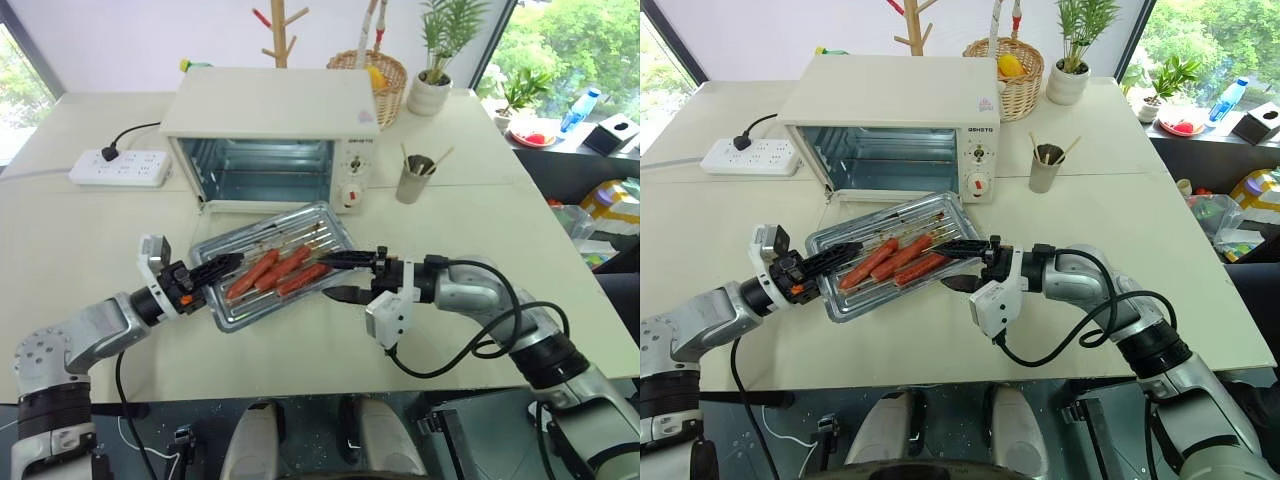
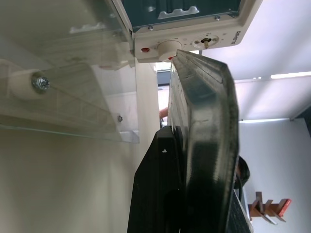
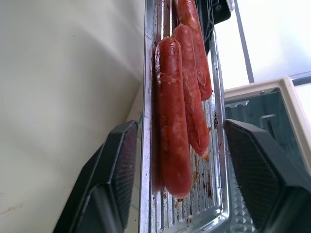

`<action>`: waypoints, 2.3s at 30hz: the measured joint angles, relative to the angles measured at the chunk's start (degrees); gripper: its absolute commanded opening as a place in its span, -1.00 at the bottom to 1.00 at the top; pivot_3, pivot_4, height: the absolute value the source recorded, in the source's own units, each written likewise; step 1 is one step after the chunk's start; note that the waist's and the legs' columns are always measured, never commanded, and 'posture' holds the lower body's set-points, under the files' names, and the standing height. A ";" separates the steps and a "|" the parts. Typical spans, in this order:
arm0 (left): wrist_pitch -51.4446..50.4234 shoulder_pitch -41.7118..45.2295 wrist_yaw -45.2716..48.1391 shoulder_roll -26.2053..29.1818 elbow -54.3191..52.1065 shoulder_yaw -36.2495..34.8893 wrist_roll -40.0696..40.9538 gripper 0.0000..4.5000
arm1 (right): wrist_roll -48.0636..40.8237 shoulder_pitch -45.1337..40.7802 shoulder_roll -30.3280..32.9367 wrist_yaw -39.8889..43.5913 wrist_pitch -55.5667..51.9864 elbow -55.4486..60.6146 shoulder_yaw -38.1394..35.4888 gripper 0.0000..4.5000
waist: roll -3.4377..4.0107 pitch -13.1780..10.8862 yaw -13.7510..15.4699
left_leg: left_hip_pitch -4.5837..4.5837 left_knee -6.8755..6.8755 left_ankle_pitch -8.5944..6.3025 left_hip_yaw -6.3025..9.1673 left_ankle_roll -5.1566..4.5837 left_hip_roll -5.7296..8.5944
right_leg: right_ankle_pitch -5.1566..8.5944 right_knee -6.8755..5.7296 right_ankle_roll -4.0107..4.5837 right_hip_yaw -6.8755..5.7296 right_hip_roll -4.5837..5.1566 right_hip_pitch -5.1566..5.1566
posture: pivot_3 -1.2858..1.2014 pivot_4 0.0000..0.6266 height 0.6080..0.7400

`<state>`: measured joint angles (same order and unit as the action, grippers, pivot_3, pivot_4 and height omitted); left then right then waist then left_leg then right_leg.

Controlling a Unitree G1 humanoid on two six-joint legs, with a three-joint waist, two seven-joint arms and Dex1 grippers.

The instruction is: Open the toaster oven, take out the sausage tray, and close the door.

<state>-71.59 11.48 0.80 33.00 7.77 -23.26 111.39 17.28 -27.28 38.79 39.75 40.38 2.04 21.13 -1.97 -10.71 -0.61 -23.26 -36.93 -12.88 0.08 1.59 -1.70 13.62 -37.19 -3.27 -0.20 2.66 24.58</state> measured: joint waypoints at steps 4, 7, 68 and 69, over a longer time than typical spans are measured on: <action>-0.08 -0.72 1.13 0.00 0.14 -0.08 0.01 -1.00 | 0.00 1.37 1.58 0.00 0.00 0.56 -1.41 0.32 | 0.00 0.00 0.02 | 0.00 0.00 0.00 -0.01 0.00 0.01 | 0.00 0.02 0.00 0.00 0.00 -0.01 | 0.03 -0.52 1.00; 0.31 -2.57 1.81 0.25 0.22 -1.31 0.03 -1.00 | 0.00 2.99 3.23 0.00 0.11 0.63 -2.33 0.32 | 0.00 0.00 0.01 | 0.00 0.00 0.00 -0.01 0.00 0.00 | 0.01 0.02 0.02 0.00 0.00 -0.01 | 0.03 -0.52 1.00; 21.05 -25.19 2.14 -9.19 -10.97 -37.45 0.06 -1.00 | 5.88 -9.68 -10.18 -8.98 -0.51 -26.78 0.30 -0.94 | -0.29 0.17 -0.14 | 0.00 0.03 -0.02 -0.08 0.00 -0.11 | 0.16 0.24 0.27 0.02 -0.04 -0.05 | 0.03 -0.52 1.00; 21.13 -25.08 1.81 -9.21 -11.31 -37.50 0.06 -1.00 | 5.53 -10.34 -10.12 -8.93 -0.82 -26.43 0.12 -0.94 | -0.29 0.17 -0.14 | 0.01 0.03 -0.02 -0.08 0.00 -0.11 | 0.16 0.24 0.27 0.01 -0.05 -0.05 | 0.03 -0.52 1.00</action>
<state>-50.46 -13.59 2.61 23.79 -3.54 -60.75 111.45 22.82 -37.62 28.67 30.82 39.56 -24.39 21.25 -2.26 -10.53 -0.75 -23.25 -36.90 -12.90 0.00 1.58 -1.81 13.78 -36.96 -3.00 -0.19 2.61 24.53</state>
